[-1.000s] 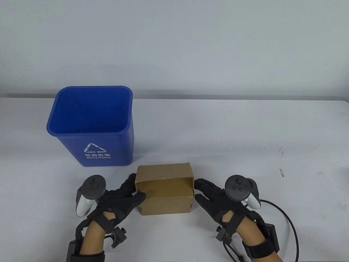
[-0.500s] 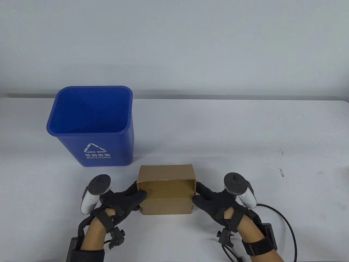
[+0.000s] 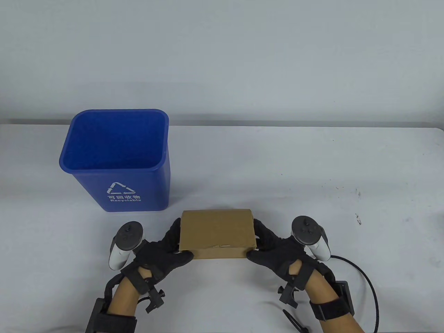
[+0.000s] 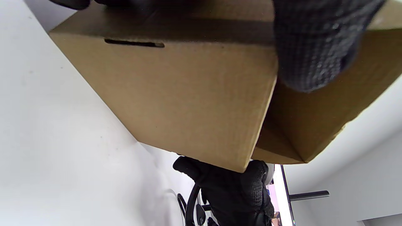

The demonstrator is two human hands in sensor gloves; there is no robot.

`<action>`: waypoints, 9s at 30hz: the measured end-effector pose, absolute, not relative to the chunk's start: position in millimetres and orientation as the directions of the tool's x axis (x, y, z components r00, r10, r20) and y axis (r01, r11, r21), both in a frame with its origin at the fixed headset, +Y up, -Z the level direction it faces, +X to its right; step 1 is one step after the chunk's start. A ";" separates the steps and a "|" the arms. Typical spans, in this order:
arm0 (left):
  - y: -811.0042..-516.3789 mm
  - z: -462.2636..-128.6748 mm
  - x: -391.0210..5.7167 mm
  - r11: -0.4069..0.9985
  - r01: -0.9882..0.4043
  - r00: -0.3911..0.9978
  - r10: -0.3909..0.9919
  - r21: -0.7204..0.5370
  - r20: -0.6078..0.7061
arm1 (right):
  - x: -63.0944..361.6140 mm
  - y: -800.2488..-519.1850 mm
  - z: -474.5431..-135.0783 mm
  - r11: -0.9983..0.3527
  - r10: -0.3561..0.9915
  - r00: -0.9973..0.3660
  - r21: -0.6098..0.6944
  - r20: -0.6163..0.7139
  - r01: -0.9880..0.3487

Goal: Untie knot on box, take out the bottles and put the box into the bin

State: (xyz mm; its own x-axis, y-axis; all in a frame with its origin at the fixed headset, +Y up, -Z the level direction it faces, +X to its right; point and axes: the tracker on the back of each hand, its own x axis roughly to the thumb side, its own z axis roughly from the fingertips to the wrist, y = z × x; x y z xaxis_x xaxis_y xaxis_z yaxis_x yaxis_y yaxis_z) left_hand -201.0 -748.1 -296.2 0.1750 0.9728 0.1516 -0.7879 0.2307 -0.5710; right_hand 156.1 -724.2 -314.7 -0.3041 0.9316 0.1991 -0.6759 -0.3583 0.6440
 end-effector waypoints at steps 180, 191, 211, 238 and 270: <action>-719.9 -281.2 -190.4 0.796 -0.566 0.683 0.598 -0.214 0.420 | 143.6 -643.0 -341.0 -0.552 0.719 -0.589 -0.213 0.368 -0.806; -719.0 -282.1 -191.2 0.800 -0.562 0.689 0.594 -0.212 0.415 | 149.6 -636.0 -352.0 -0.596 0.686 -0.634 -0.225 0.357 -0.771; -716.6 -277.8 -189.0 0.827 -0.536 0.715 0.551 -0.170 0.430 | 126.4 -641.3 -322.6 -0.755 0.582 -0.730 -0.095 0.359 -0.649; -713.1 -267.7 -185.7 0.862 -0.496 0.757 0.489 -0.106 0.434 | 18.0 -642.2 -319.6 -0.930 0.106 -0.985 0.363 0.135 -0.050; -712.0 -267.1 -183.0 0.861 -0.490 0.757 0.496 -0.133 0.425 | -11.8 -685.4 -344.8 -0.905 -0.192 -0.972 0.408 -0.132 0.124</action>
